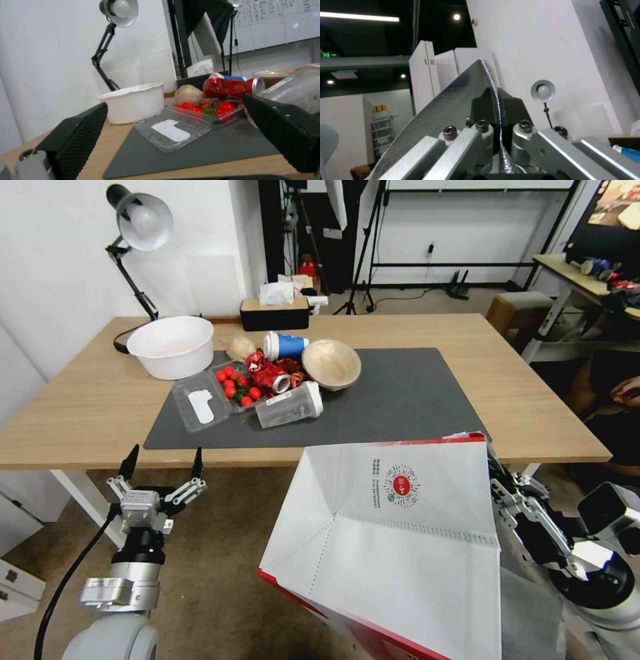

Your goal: Pick up the food delivery bag from the floor and place it on the table.

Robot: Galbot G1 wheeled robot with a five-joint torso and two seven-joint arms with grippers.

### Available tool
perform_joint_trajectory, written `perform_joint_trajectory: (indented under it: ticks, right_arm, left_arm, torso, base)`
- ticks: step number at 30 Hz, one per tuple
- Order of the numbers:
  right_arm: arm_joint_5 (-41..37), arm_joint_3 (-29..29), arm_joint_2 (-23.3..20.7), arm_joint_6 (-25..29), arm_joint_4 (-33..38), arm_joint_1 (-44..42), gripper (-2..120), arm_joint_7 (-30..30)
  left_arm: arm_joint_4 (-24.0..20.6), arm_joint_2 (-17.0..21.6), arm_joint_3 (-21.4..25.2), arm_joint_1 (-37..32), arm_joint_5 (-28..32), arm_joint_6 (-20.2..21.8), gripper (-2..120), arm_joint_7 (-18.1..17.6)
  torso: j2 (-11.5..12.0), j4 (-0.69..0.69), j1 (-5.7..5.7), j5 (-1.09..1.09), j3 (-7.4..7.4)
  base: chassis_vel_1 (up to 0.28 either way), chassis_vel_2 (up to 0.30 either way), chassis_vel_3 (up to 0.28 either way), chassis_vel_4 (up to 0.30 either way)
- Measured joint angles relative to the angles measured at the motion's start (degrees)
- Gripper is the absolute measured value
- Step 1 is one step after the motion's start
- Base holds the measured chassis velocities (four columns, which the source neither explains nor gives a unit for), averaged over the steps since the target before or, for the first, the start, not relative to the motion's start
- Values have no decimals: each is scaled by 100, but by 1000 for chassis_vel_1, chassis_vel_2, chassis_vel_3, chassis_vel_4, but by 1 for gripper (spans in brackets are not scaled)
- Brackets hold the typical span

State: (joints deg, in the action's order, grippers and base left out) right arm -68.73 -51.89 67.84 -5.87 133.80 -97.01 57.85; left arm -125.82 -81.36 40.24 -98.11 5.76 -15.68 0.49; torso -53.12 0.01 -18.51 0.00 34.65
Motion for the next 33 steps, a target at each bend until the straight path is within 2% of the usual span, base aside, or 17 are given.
perform_joint_trajectory:
  ticks: [12,19,21,23,24,26,33]
  right_arm:
    - [-559,-81,-216,164,206,164,0,-610]
    - [-973,-130,-514,451,458,495,0,-1676]
    - [-995,-129,-557,481,475,570,0,-1813]
    - [-1044,-89,-688,600,517,849,0,-2318]
    - [-1044,-89,-688,600,517,849,0,-2318]
    - [-1107,-58,-823,668,537,1097,0,-2733]
    - [-1237,-48,-1141,721,498,1485,0,-3270]
  left_arm:
    - [-4,-26,-18,-27,-105,-5,100,-3]
    - [-27,-29,-27,-42,-101,16,100,-27]
    - [-27,-33,-29,-42,-107,16,100,-30]
    - [-4,-44,-35,-37,-133,-6,100,-42]
    - [-4,-44,-35,-37,-133,-6,100,-42]
    - [8,-49,-36,-37,-141,-17,100,-55]
    - [23,-69,-66,-41,-173,-34,100,-96]
  torso:
    - [16,0,7,0,-9]
    - [22,0,9,0,-13]
    - [23,0,10,0,-13]
    - [24,0,11,1,-14]
    - [24,0,11,1,-14]
    - [26,0,11,0,-15]
    - [29,0,13,0,-17]
  base:
    - [0,0,0,0]
    - [0,0,0,0]
    - [0,0,0,0]
    - [0,0,0,0]
    - [0,0,0,0]
    - [0,0,0,0]
    - [0,0,0,0]
